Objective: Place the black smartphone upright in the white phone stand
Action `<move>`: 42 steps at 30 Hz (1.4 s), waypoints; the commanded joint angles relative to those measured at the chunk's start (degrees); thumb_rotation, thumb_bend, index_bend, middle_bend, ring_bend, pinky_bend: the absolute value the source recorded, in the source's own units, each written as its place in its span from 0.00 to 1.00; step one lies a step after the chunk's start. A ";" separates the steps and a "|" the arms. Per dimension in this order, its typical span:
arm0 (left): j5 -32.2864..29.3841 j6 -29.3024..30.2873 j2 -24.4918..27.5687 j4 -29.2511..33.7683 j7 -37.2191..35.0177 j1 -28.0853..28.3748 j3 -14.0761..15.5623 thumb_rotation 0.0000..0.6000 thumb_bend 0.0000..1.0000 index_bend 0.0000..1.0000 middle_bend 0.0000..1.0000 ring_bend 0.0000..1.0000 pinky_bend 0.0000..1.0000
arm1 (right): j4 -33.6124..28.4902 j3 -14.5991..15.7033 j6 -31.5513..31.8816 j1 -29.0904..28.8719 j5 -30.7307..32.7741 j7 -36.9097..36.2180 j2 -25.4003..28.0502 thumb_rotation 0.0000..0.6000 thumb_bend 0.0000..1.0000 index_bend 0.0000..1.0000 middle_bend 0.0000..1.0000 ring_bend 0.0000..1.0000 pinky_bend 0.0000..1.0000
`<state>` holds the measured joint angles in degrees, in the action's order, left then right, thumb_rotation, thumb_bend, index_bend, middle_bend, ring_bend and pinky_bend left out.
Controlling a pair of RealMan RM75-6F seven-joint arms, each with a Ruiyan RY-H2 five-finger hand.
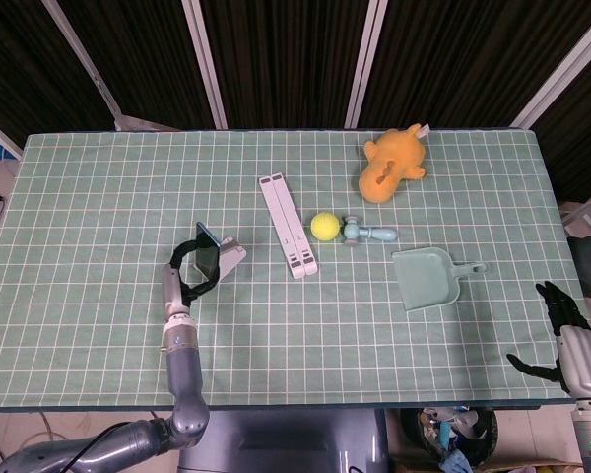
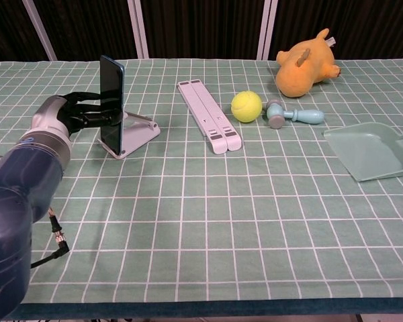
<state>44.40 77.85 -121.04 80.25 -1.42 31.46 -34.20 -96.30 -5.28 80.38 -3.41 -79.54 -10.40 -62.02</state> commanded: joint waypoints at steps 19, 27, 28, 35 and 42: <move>5.66 1.20 2.98 3.54 2.13 -1.84 4.22 1.00 0.23 0.00 0.02 0.00 0.00 | 0.18 -0.11 0.12 0.03 0.11 0.11 -0.07 1.00 0.11 0.00 0.00 0.00 0.20; 20.48 5.84 15.15 12.04 4.45 -7.70 16.00 1.00 0.23 0.00 0.01 0.00 0.00 | 0.45 -0.03 0.44 0.06 -0.25 0.64 -0.21 1.00 0.11 0.00 0.00 0.00 0.20; 22.24 6.12 17.68 13.35 4.62 -8.60 17.40 1.00 0.23 0.00 0.01 0.00 0.00 | 0.50 -0.02 0.53 0.07 -0.33 0.80 -0.26 1.00 0.11 0.00 0.00 0.00 0.20; 30.51 8.14 34.54 17.39 7.63 -13.58 23.60 1.00 0.23 0.00 0.01 0.00 0.00 | 0.79 -0.01 1.06 0.10 -0.52 2.44 -0.66 1.00 0.11 0.00 0.00 0.00 0.20; 33.47 9.44 45.78 16.85 12.41 -17.67 28.15 1.00 0.19 0.00 0.00 0.00 0.00 | 0.96 -0.16 1.79 0.17 -0.48 4.58 -1.10 1.00 0.10 0.00 0.00 0.00 0.20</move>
<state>76.29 86.43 -78.81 96.62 8.47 16.10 -8.65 -95.40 -5.43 82.08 -3.25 -80.02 -6.10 -63.04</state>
